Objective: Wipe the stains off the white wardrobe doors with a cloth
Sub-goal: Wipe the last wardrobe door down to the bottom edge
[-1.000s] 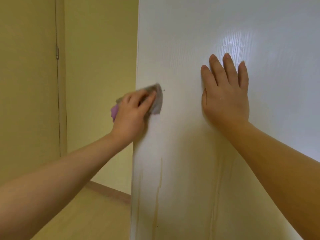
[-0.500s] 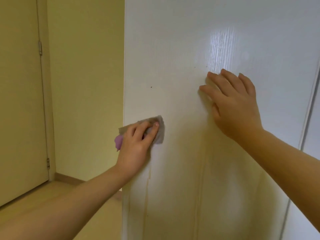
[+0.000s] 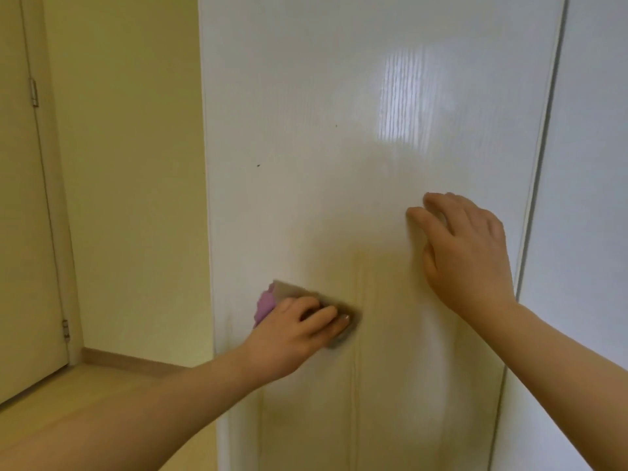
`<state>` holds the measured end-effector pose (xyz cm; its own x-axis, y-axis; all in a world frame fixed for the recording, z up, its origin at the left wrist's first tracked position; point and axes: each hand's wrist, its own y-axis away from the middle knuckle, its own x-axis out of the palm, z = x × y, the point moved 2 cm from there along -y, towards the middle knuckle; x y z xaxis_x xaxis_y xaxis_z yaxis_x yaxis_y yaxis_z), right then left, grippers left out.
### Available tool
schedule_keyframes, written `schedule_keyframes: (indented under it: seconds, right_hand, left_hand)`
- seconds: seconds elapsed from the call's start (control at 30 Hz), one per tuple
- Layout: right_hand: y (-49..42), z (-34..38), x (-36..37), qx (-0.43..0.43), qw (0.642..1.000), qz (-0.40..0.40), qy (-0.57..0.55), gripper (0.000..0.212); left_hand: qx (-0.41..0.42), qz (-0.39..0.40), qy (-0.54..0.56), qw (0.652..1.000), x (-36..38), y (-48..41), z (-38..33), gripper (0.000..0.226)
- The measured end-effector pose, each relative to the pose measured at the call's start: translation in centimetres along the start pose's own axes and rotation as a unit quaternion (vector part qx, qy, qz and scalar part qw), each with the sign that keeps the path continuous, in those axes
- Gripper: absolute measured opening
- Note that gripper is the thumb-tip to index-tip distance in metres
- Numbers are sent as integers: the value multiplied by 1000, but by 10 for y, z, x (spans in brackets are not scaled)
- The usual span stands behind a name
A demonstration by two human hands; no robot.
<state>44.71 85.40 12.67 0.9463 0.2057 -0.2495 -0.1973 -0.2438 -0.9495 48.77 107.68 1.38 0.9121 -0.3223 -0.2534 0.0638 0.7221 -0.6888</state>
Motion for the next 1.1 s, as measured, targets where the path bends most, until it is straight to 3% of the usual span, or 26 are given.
schedule_keyframes:
  seconds: [0.07,0.1,0.17,0.23,0.27,0.3,0.4,0.47,0.5,0.57,0.63,0.67,0.7,0.77,0.8,0.83,0.9,0.97,1.03,1.07,1.1]
  right_hand:
    - [6,-4,0,-25,999,26,2,47]
    - [7,-6,1,-34,999,35,-3,48]
    - [6,-7,2,-34,999,40,-12,49]
    - [8,-8,5,-29,999,34,-19,48]
    - [10,-7,7,-29,999,30,-24,48]
    - [12,-7,8,-26,999,25,-34,48]
    - [16,-11,7,-7,997,21,-78,50]
    - [20,-15,1,1,996,15,-84,51]
    - [21,-19,-2,7,997,10,-77,51]
    - [22,-31,-7,32,998,10,-61,52]
    - [22,-41,-8,55,998,21,-38,55]
    - [24,-44,-6,64,997,26,-28,55]
    - [26,-46,-6,75,996,26,-27,54]
    - [29,-47,-4,86,995,24,-38,54]
    - [31,-47,-4,84,995,27,-44,55]
    - [32,-47,-4,79,995,28,-46,56]
    - [31,-49,-5,69,996,34,-45,57]
    - [32,-51,-5,63,996,34,-52,57]
    - [33,-52,-7,69,995,28,-67,57]
    - [34,-54,-8,80,994,28,-76,58]
    - [35,-57,-11,99,991,29,-81,59]
  left_hand:
    - [75,32,-5,997,-4,-4,11,39]
    - [74,21,-21,997,-9,-18,25,38]
    - [-40,-34,-33,998,-19,-60,62,38]
    - [-201,-92,-14,975,-23,-90,81,41]
    - [-221,-107,-7,969,-19,-91,72,41]
    - [-190,-103,-5,976,-10,-84,54,38]
    - [44,-24,2,999,7,-35,-9,31]
    - [122,13,-5,992,0,-34,-1,31]
    - [121,3,-14,993,-6,-46,14,29]
    - [-5,-47,-21,999,-15,-80,50,29]
    - [-218,-91,8,972,-17,-100,69,37]
    - [-255,-95,26,962,-13,-98,59,36]
    - [-219,-81,38,972,-5,-89,37,33]
    - [1,-24,26,999,10,-55,-15,31]
    - [91,4,14,996,11,-41,-27,32]
    - [140,17,12,990,8,-37,-23,32]
    - [160,-1,0,987,-1,-57,5,30]
    - [55,-51,-19,997,-9,-88,39,26]
    - [-183,-101,24,978,-10,-109,48,32]
    - [-256,-100,45,960,-6,-110,34,31]
    - [-243,-82,58,965,1,-104,9,29]
